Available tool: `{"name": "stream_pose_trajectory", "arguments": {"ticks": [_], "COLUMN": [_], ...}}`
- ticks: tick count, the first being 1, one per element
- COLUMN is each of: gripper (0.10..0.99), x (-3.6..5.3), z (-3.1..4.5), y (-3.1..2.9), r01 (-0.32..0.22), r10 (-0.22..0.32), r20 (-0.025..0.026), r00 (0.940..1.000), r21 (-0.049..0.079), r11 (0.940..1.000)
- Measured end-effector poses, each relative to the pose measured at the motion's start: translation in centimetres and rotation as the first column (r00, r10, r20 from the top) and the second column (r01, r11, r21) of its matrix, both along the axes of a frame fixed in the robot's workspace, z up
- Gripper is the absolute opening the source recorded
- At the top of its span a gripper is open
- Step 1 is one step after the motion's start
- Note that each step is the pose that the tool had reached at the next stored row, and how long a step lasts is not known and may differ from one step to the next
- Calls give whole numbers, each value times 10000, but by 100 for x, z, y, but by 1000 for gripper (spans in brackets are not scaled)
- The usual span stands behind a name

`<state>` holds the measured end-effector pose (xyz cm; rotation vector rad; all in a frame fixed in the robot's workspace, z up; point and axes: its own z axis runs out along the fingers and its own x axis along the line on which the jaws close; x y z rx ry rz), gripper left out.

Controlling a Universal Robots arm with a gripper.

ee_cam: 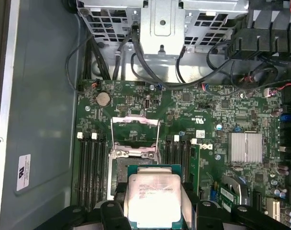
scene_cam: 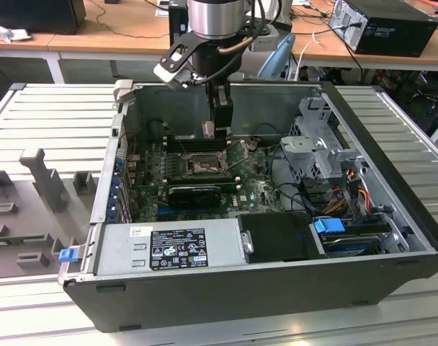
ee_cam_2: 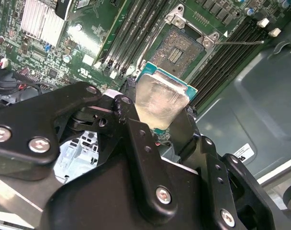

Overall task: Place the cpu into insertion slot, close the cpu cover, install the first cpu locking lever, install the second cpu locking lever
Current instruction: 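Place the cpu into insertion slot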

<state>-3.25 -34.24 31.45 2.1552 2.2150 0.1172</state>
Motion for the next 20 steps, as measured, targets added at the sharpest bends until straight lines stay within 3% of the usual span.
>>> {"name": "stream_pose_trajectory", "arguments": {"ticks": [10, 12, 14, 20], "gripper": [525, 525, 525, 525], "x": [0, 0, 0, -1], "z": [-50, -106, -222, -356], "y": [0, 0, 13, 14], "r01": [233, 377, 467, 492], "r10": [-233, -377, -467, -492], "r20": [0, 0, 0, -2], "r00": [9997, 9993, 9989, 9988], "r21": [0, 1, -7, -8], "r11": [9997, 9993, 9989, 9988]}}
